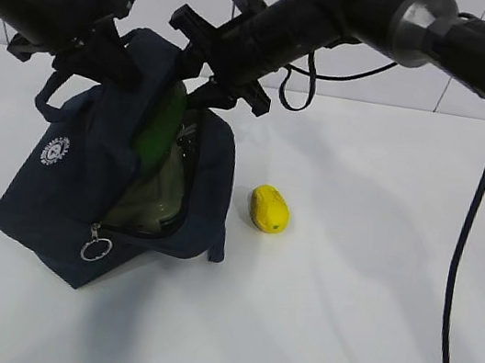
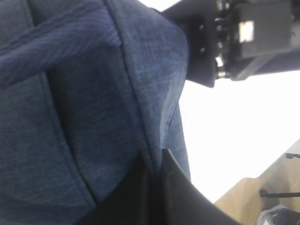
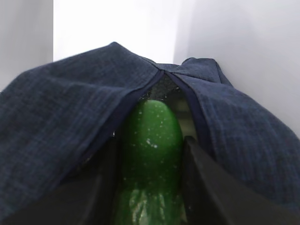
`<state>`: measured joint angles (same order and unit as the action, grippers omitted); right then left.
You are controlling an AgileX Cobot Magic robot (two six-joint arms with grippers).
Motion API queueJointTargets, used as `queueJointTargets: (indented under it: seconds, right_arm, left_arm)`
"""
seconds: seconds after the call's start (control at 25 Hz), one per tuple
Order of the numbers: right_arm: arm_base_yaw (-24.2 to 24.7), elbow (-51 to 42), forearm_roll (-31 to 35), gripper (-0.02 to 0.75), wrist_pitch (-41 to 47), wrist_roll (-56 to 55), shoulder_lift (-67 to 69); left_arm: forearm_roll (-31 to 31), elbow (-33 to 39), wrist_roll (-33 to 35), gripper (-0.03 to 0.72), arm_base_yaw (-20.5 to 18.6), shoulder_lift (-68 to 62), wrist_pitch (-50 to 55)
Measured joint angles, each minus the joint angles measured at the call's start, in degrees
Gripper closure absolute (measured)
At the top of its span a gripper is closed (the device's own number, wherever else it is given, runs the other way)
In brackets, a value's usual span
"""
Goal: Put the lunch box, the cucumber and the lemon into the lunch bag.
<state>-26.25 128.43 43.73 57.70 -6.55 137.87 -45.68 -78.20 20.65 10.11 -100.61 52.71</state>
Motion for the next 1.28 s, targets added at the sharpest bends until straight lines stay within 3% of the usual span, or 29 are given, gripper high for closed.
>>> queueJointTargets:
  seconds: [0.24,0.52,0.8,1.28]
  right_arm:
    - [-0.03,0.0,0.98,0.423,1.43,2.32,1.73]
    - [-0.24,0.0,3.37,0.301,2.88,5.98,2.48]
    - [-0.24,0.0,2.45,0.276,5.99,6.55,2.48]
    - [-0.24,0.52,-17.65,0.275,10.31,4.46,-6.43]
  left_arm:
    - [-0.09,0.0,0.0,0.697,0.0,0.0,0.08]
    - [-0.22,0.0,0.0,0.697,-0.1,0.0,0.21]
    - [-0.22,0.0,0.0,0.697,-0.1,0.0,0.33]
    - [1.33,0.0,0.0,0.697,-0.1,0.0,0.33]
